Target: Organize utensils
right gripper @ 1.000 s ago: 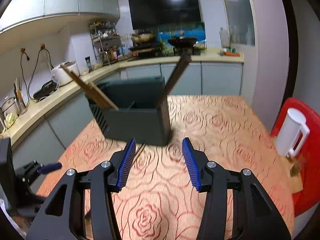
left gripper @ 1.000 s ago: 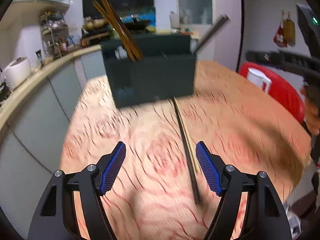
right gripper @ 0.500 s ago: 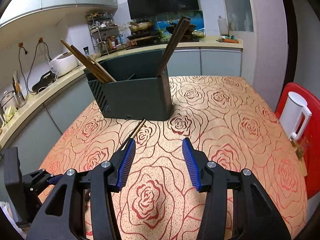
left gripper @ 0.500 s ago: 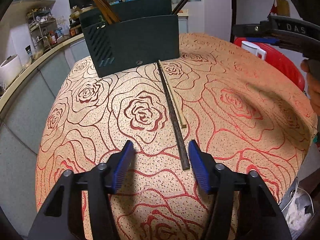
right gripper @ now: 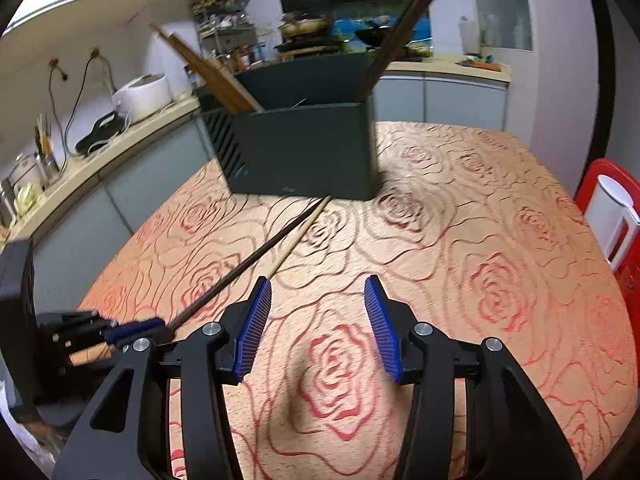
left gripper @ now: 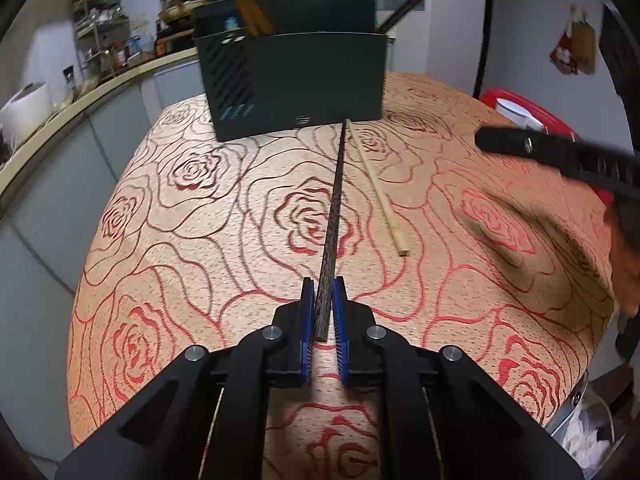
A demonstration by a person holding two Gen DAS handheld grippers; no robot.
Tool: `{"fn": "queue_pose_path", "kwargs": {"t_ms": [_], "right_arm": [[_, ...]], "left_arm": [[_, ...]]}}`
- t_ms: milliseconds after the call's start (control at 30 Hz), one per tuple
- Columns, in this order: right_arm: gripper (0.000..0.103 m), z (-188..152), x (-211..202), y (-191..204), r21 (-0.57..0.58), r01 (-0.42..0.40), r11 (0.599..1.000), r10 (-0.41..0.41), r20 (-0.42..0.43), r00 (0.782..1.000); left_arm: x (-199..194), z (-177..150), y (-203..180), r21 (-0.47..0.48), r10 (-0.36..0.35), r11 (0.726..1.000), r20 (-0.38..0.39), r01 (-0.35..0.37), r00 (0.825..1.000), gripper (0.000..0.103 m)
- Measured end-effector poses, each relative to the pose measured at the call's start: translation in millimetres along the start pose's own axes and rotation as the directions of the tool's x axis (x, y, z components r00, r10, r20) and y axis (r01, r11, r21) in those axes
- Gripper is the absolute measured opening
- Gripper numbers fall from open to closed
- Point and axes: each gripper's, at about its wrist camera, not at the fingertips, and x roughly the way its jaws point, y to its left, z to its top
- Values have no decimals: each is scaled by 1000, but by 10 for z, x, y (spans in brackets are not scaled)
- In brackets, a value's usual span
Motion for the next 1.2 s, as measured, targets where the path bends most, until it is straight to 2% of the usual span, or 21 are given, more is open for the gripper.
{"fn": "queue_pose_path", "kwargs": {"t_ms": [433,600,700,833,1200], "right_arm": [[47,-83,396,575,-130,-72,989,56,-122,991],[47,-108,549,646,-166,-50,985,22,-164,986],[46,-126,594,609,-153,-49,987,20,-187,982],[37,-140,566,529,-143,-38,989,11,-181,983],[26,-201,415,158,-86,68,994,-81,-155,985]], "left_arm": [[-12,-6,29,-18,13,1000,5,-13,1000,9],[-16,-8,21,-13,18,1000,7,-18,1000,9],[-15,-10,25,-13,18,1000,7,-17,1000,9],[-19,-15,18,-12,23,1000,10,-23,1000,9],[-17,-24,-1,-14,32,999,16,-32,999,9]]}}
